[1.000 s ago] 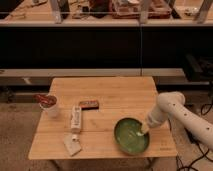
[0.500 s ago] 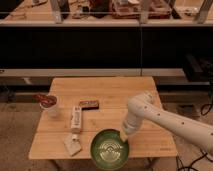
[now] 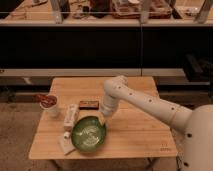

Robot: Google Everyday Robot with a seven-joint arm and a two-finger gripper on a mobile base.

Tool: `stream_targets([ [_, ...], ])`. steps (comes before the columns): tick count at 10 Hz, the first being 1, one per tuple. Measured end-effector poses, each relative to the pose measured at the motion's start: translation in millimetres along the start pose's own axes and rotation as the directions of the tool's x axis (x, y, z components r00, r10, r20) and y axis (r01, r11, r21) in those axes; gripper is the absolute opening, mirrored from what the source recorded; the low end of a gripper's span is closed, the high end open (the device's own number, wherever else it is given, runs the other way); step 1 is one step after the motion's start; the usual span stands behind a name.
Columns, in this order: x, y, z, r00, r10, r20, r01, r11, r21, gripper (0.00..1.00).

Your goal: Drag the ceramic bowl in a circle

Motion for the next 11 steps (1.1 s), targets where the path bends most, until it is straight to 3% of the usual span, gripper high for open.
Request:
stream_targets([
  [3, 34, 85, -8, 0.993, 0.114, -0.026, -0.113, 0.993, 0.033, 0.0],
  [5, 29, 143, -28, 0.978, 0.194, -0.07, -0.194, 0.981, 0.003, 0.0],
  [7, 1, 194, -53, 0.959, 0.261, -0.114, -0.268, 0.962, -0.048, 0.0],
  [8, -31, 223, -68, 0.944, 0.302, -0.135, -0.314, 0.946, -0.076, 0.0],
  [10, -84, 248, -75, 0.924, 0.355, -0.143, -0.371, 0.922, -0.106, 0.0],
  [11, -121, 255, -74, 0.913, 0.383, -0.14, -0.4, 0.908, -0.125, 0.0],
])
